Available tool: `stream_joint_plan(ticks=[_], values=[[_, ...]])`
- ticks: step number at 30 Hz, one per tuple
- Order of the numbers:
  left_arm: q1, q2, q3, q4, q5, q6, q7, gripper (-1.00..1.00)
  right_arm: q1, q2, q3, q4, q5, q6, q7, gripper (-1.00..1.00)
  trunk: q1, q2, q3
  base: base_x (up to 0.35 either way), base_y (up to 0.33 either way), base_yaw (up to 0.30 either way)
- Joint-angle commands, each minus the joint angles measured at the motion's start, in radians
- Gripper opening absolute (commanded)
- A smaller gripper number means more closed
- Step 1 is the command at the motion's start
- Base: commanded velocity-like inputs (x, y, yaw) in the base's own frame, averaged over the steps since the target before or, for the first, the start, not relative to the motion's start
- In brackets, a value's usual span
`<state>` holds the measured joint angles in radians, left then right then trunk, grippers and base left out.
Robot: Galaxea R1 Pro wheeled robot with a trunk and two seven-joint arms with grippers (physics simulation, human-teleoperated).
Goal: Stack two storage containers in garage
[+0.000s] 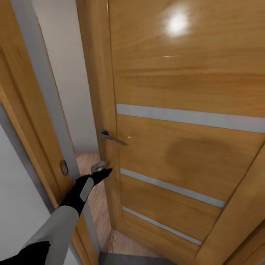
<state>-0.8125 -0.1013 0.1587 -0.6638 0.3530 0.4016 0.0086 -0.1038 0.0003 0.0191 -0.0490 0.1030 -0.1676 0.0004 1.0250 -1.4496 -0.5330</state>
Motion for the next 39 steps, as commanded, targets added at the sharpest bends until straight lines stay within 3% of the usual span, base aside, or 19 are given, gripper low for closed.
stream_joint_plan(ticks=[1,10,39], values=[[-0.001,0.012,0.005,-0.002,0.006,0.007,0.001,1.0,-0.001,0.0,0.001,0.001,0.008,-0.003,0.0,1.0,0.0,0.0,-0.001,0.0,0.0,-0.246],[-0.001,0.009,0.004,-0.001,0.005,0.006,0.001,1.0,-0.001,0.0,0.001,0.0,0.007,-0.003,0.0,1.0,0.0,0.0,-0.001,0.0,0.0,-0.228],[-0.001,-0.001,0.0,0.015,0.006,0.006,0.001,1.0,-0.001,0.002,-0.003,-0.007,0.006,-0.003,0.0,1.0,0.0,0.0,0.001,0.0,0.0,-0.016]])
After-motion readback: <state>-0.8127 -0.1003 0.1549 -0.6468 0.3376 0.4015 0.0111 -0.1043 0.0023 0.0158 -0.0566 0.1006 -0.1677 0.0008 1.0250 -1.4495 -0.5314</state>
